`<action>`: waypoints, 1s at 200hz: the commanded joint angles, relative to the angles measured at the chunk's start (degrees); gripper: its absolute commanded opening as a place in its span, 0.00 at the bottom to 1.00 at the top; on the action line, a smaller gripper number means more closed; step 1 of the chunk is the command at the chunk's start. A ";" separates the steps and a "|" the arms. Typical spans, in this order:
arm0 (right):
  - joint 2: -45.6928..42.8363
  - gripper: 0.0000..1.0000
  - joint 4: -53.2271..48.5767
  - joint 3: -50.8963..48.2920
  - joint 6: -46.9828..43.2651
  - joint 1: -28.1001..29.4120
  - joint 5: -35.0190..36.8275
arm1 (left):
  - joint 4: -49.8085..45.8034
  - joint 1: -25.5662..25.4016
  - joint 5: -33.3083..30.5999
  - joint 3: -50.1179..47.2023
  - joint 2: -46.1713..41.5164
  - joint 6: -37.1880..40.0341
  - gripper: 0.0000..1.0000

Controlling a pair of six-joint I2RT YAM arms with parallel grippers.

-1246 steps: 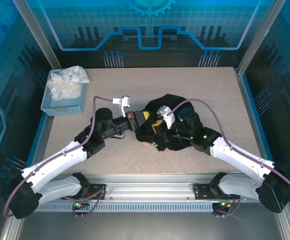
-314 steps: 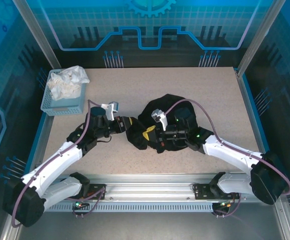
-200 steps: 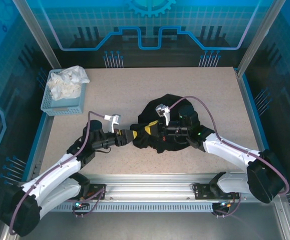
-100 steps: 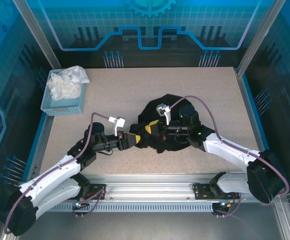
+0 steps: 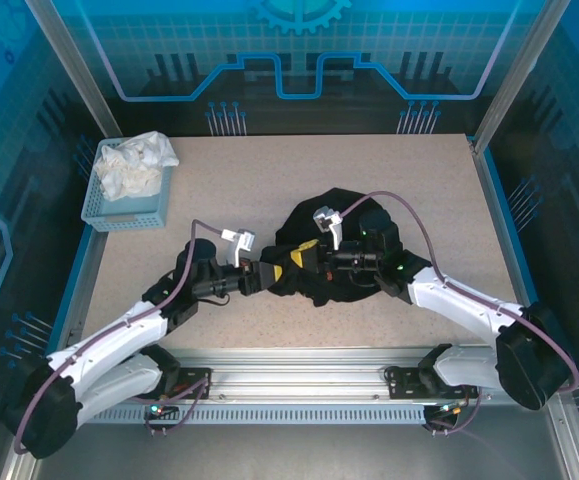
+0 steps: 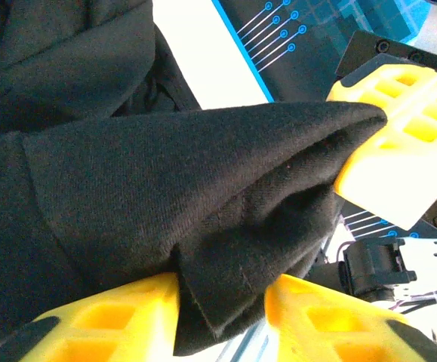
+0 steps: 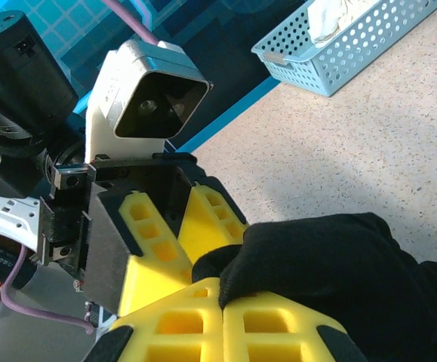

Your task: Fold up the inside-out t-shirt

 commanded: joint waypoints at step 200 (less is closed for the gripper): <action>-5.59 0.28 -44.10 12.35 -18.14 -0.49 32.39 | -14.35 -11.45 3.41 14.95 2.01 -2.92 0.00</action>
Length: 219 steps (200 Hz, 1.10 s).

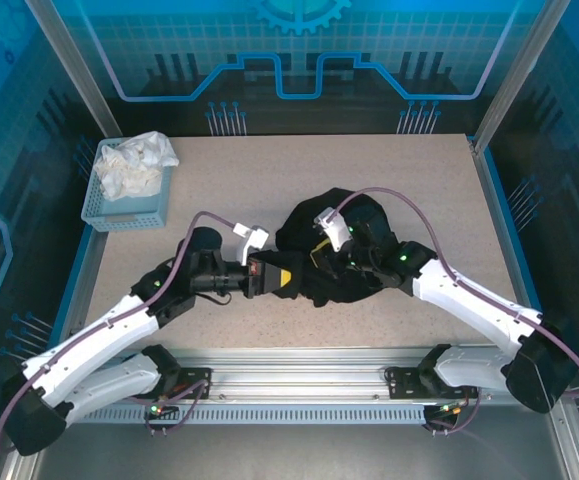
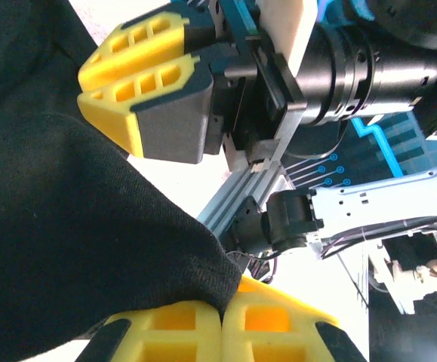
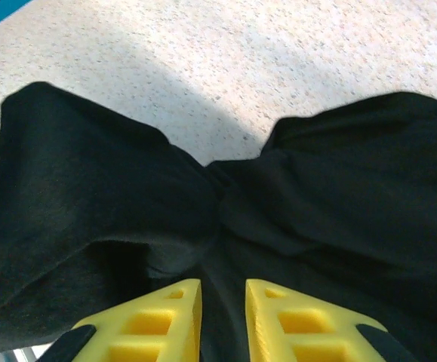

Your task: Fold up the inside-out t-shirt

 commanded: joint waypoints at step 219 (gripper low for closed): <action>9.31 0.58 0.77 -14.71 17.78 0.64 -13.95 | -8.05 -4.56 -16.39 -12.40 6.53 -1.14 0.67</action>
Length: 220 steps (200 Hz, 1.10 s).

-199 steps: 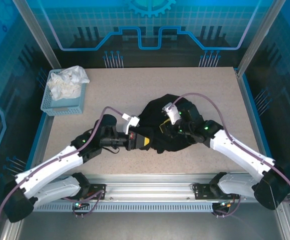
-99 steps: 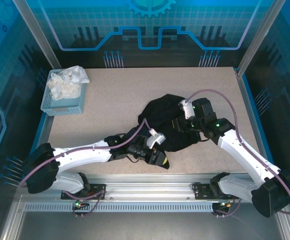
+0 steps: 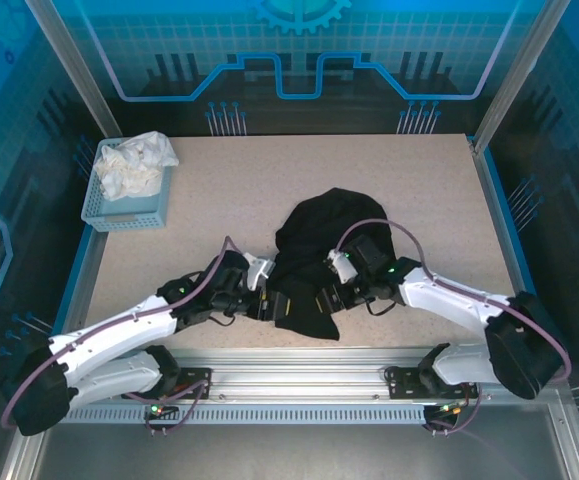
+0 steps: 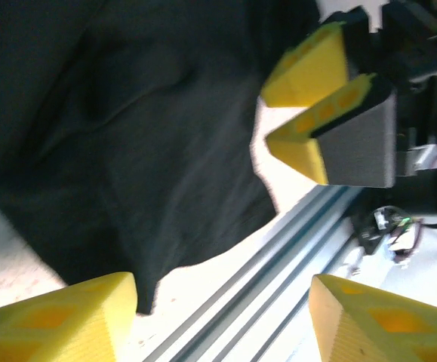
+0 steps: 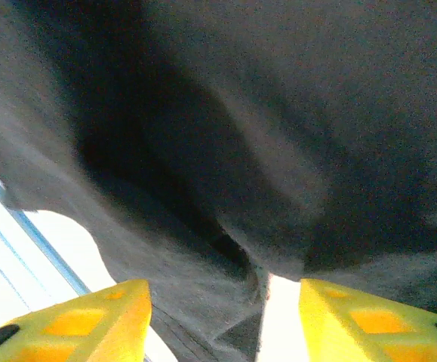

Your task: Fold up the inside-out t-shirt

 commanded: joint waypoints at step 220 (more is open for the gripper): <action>-5.48 0.00 -12.94 29.26 -16.37 -8.17 3.26 | 18.75 5.92 4.96 12.57 0.88 -0.77 0.00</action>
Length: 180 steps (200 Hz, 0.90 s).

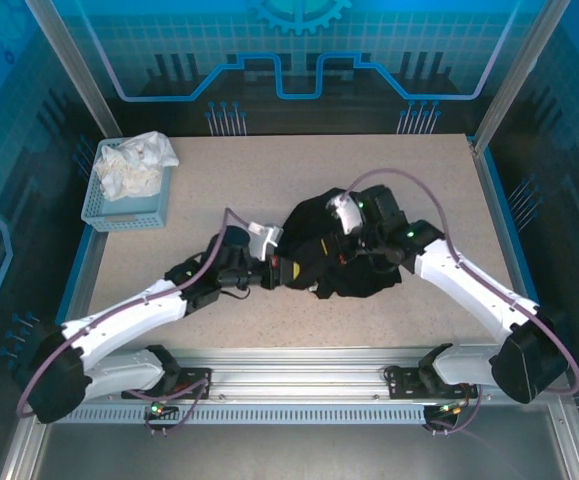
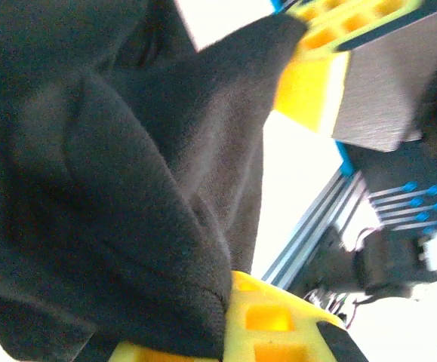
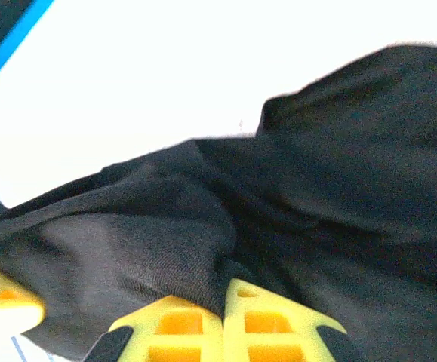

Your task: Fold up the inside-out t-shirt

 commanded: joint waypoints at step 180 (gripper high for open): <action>-7.52 0.50 23.78 -21.55 -7.00 14.82 9.92 | -3.55 7.29 7.81 2.38 1.37 -12.67 0.00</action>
